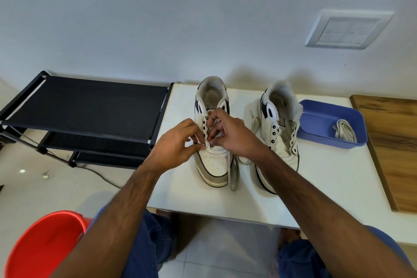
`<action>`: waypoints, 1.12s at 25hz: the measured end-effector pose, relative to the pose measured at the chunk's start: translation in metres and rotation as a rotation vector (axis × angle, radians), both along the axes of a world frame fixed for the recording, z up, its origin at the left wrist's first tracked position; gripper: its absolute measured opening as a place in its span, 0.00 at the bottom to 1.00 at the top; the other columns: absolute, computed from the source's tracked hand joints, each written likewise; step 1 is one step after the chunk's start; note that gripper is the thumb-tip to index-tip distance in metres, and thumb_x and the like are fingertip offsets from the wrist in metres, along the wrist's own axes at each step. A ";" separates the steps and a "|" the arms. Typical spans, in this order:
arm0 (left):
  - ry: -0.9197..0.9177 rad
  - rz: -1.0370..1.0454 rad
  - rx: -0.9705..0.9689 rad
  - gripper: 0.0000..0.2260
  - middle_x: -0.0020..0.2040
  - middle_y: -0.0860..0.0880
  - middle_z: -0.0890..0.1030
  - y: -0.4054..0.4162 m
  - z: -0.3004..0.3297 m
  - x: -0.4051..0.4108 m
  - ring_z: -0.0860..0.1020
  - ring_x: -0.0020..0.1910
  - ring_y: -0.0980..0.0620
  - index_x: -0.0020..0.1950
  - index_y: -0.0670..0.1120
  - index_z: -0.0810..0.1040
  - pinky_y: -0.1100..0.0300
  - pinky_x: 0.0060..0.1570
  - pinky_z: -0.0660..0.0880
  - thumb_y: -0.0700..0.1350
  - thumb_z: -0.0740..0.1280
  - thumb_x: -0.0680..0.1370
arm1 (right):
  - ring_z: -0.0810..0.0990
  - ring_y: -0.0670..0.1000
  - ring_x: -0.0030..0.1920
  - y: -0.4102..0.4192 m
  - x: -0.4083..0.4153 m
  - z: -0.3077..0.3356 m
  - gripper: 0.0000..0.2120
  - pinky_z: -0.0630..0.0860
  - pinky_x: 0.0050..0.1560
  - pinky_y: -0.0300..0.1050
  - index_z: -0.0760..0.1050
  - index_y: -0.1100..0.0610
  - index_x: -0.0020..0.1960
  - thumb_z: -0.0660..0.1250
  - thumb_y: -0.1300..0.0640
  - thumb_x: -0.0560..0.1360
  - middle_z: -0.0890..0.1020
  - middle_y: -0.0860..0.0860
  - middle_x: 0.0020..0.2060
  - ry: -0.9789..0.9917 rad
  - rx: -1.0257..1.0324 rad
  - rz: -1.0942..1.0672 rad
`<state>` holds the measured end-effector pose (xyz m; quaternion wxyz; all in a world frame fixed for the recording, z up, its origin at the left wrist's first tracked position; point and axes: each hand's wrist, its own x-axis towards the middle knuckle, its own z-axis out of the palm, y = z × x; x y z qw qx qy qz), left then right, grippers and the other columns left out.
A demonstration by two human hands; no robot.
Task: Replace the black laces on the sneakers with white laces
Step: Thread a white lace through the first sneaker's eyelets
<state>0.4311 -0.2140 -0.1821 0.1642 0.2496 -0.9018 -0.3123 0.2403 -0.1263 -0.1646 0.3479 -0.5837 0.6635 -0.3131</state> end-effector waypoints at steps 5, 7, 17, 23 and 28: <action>-0.008 0.004 -0.048 0.07 0.48 0.58 0.77 0.000 0.003 -0.001 0.78 0.47 0.58 0.49 0.53 0.77 0.51 0.43 0.80 0.43 0.74 0.77 | 0.81 0.38 0.42 0.000 -0.004 0.009 0.16 0.70 0.64 0.64 0.70 0.46 0.54 0.71 0.62 0.75 0.86 0.39 0.40 0.032 0.061 0.036; -0.006 0.004 -0.044 0.06 0.47 0.59 0.77 -0.001 0.005 0.001 0.78 0.47 0.59 0.50 0.52 0.76 0.52 0.44 0.79 0.44 0.72 0.79 | 0.80 0.38 0.42 0.002 -0.003 0.011 0.16 0.70 0.63 0.65 0.70 0.43 0.54 0.69 0.61 0.76 0.85 0.38 0.41 0.051 0.056 0.038; 0.094 0.022 0.081 0.02 0.48 0.54 0.77 -0.002 0.022 0.002 0.77 0.48 0.56 0.53 0.48 0.71 0.65 0.46 0.75 0.42 0.63 0.83 | 0.80 0.40 0.49 0.006 0.007 0.014 0.08 0.63 0.61 0.55 0.76 0.41 0.54 0.71 0.45 0.76 0.85 0.40 0.41 0.117 0.016 -0.084; 0.070 0.042 0.122 0.02 0.48 0.57 0.77 -0.004 0.010 0.001 0.76 0.49 0.55 0.53 0.48 0.72 0.62 0.45 0.76 0.43 0.64 0.83 | 0.71 0.49 0.56 0.003 0.034 0.003 0.12 0.57 0.51 0.51 0.82 0.43 0.51 0.71 0.37 0.73 0.70 0.42 0.43 0.388 -0.031 -0.174; 0.073 0.113 0.369 0.11 0.53 0.54 0.78 -0.008 0.012 0.004 0.80 0.51 0.57 0.58 0.48 0.69 0.60 0.48 0.80 0.40 0.69 0.80 | 0.73 0.48 0.56 0.004 0.037 0.000 0.05 0.55 0.51 0.48 0.84 0.44 0.46 0.75 0.45 0.73 0.77 0.41 0.46 0.402 -0.109 -0.229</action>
